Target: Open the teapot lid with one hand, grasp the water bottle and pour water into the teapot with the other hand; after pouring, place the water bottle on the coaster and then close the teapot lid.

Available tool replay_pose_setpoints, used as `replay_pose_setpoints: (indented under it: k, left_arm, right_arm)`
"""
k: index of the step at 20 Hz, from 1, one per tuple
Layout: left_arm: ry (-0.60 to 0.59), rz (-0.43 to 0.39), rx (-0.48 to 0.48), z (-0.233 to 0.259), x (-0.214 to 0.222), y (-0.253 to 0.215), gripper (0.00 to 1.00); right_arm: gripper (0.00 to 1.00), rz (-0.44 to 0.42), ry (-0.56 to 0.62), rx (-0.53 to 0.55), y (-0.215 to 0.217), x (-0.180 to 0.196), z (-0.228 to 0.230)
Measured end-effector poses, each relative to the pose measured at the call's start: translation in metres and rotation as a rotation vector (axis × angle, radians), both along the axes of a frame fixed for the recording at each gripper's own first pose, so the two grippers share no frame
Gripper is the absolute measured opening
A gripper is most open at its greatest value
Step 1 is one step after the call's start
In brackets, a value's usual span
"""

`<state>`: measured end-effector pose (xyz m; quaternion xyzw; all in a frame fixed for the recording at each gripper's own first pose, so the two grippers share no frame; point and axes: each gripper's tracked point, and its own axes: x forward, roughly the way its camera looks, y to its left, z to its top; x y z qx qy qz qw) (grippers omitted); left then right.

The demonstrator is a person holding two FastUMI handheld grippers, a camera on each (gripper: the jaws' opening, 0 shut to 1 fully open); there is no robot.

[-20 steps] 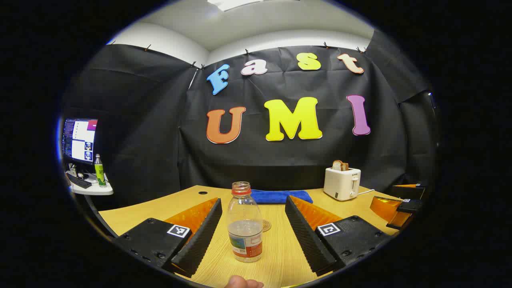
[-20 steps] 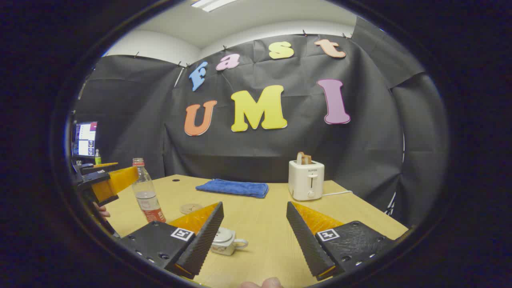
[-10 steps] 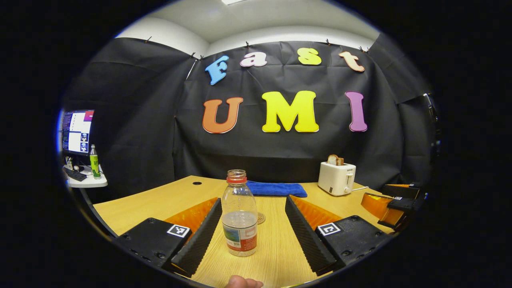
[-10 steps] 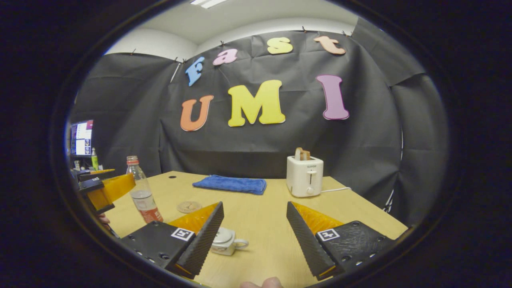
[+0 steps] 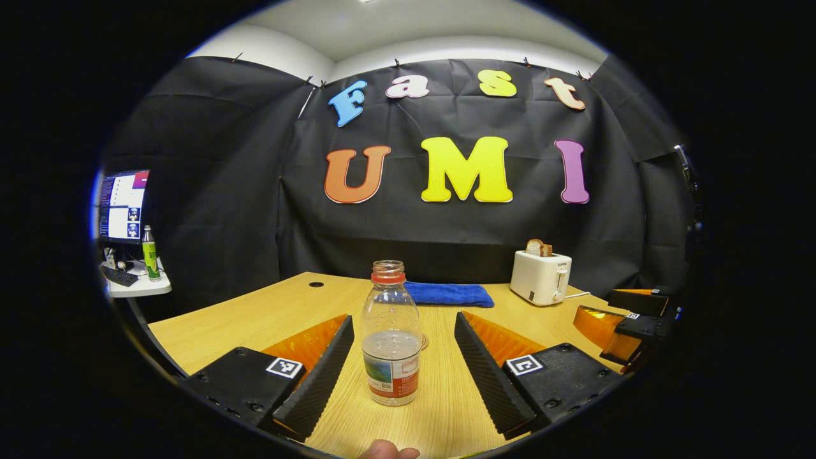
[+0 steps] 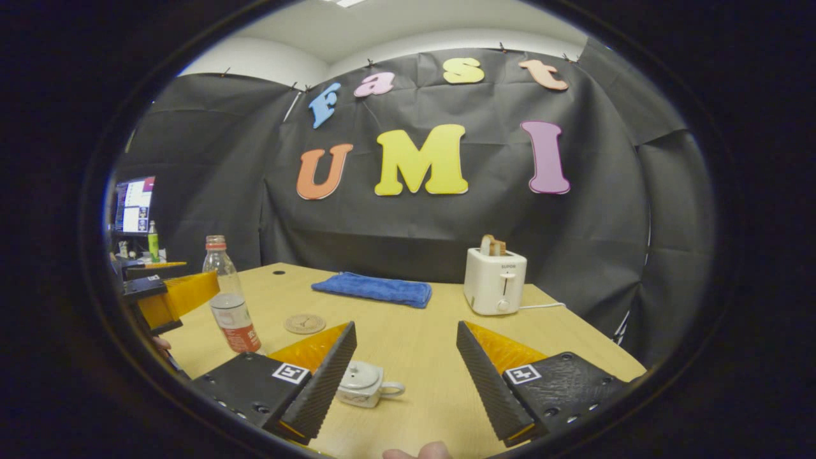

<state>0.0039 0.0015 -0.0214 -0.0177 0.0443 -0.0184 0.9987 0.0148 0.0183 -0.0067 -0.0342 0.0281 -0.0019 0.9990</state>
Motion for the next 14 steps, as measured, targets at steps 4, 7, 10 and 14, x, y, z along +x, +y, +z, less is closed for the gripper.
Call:
replay_pose_setpoints:
  k: [4, 7, 10, 14]
  left_arm:
    - [0.006, 0.0, -0.002, -0.002, 0.001, 0.004, 1.0]
    - [0.009, 0.01, -0.002, -0.002, 0.002, 0.007, 1.0]
    - [0.018, 0.012, -0.006, -0.005, 0.003, 0.011, 1.0]
    - [0.025, 0.02, -0.013, -0.006, 0.003, 0.016, 1.0]
  right_arm:
    - [0.97, 0.016, 0.04, -0.01, 0.008, 0.009, -0.013]
    - [0.98, 0.03, 0.078, -0.012, 0.018, 0.018, -0.029]
    - [0.96, 0.046, 0.108, -0.028, 0.026, 0.027, -0.043]
    - [0.98, 0.052, 0.13, -0.045, 0.032, 0.041, -0.056]
